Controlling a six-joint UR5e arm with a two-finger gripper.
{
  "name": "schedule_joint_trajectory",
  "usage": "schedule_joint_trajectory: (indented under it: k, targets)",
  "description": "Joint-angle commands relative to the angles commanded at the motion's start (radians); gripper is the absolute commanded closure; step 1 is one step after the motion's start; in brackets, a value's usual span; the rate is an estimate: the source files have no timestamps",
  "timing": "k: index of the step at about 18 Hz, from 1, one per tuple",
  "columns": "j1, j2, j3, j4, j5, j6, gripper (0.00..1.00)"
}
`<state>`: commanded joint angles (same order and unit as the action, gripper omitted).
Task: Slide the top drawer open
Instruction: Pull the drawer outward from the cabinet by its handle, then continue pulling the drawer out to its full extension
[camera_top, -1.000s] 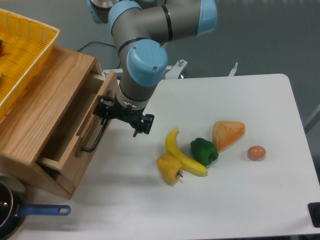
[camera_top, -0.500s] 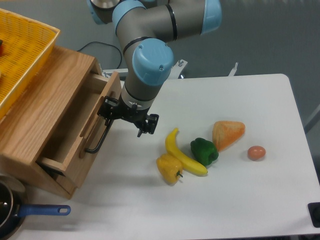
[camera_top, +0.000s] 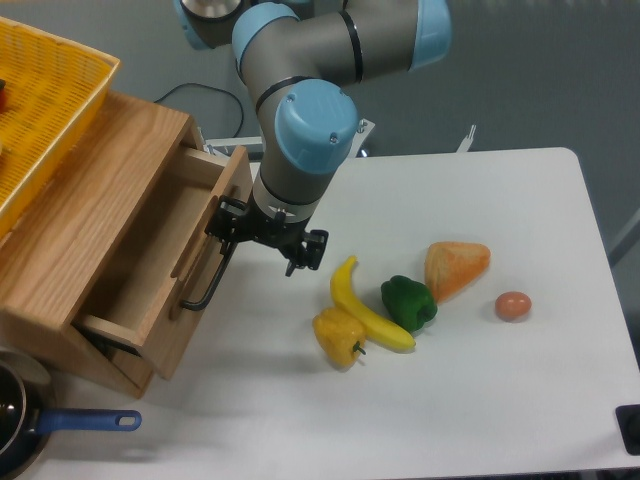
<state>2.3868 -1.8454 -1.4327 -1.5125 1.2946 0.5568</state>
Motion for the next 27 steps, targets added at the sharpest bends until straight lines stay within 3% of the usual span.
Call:
schedule_joint_trajectory:
  k: [27]
  targets:
    - [0.054,-0.011,0.0,0.037,0.045,0.002,0.0]
